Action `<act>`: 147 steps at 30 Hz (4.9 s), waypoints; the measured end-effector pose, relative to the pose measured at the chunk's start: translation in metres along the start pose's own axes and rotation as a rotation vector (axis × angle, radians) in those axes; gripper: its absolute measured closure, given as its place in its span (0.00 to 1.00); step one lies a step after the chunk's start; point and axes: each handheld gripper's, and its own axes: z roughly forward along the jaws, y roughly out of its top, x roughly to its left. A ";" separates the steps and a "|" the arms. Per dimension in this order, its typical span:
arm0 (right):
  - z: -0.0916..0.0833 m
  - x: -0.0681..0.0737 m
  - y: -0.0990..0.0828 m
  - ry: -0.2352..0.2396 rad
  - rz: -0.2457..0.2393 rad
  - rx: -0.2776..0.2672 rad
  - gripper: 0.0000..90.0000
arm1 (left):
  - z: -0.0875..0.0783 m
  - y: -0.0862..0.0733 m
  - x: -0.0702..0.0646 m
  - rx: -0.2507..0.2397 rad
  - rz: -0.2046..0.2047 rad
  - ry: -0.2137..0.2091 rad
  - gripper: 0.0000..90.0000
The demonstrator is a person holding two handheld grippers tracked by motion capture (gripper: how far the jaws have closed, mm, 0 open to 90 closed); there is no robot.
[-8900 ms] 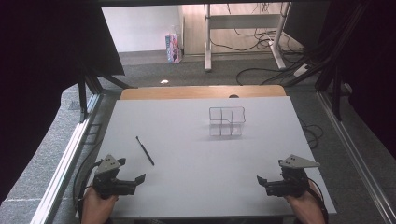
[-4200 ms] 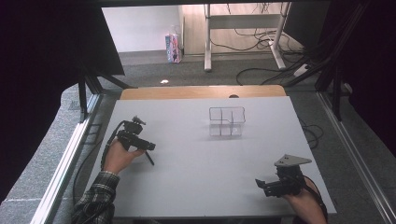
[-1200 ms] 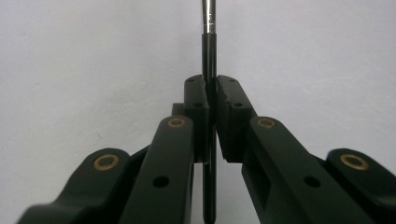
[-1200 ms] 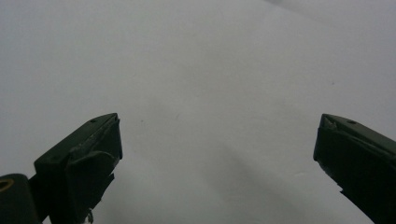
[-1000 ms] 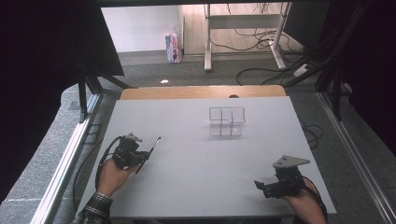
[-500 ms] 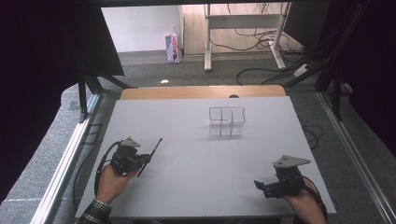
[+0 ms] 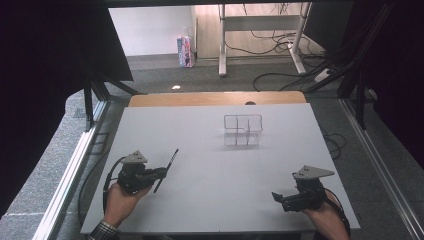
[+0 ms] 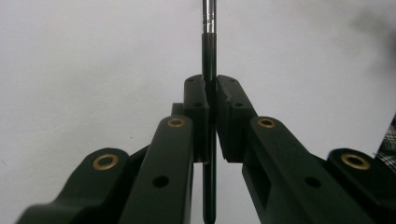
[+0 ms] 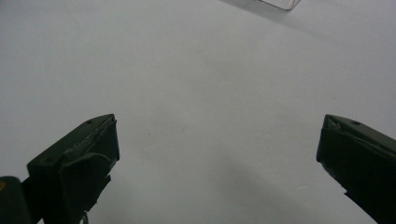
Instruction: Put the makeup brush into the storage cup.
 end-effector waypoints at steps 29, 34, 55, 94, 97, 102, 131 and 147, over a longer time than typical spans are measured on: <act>-0.001 0.013 0.015 0.114 -0.022 -0.121 0.01 | 0.005 -0.004 -0.050 -0.104 0.076 -0.114 0.93; 0.000 0.015 0.018 0.145 -0.006 -0.135 0.01 | 0.006 -0.005 -0.057 -0.117 0.085 -0.111 0.93; 0.014 0.036 0.041 0.239 0.032 -0.192 0.02 | 0.029 0.007 -0.074 -0.124 0.143 -0.150 0.93; 0.044 0.058 0.080 0.416 0.157 -0.188 0.22 | 0.073 0.023 -0.101 -0.128 0.181 -0.198 0.93; 0.046 0.059 0.081 0.433 0.162 -0.183 0.30 | 0.075 0.023 -0.103 -0.134 0.184 -0.204 0.93; 0.050 0.058 0.082 0.484 0.192 -0.173 0.43 | 0.078 0.024 -0.106 -0.139 0.183 -0.212 0.93; 0.059 0.055 0.084 0.546 0.234 -0.143 0.93 | 0.076 0.026 -0.102 -0.101 0.175 -0.169 0.56; 0.051 0.055 0.084 0.472 0.165 -0.168 0.93 | 0.072 0.022 -0.095 -0.040 0.170 -0.126 0.28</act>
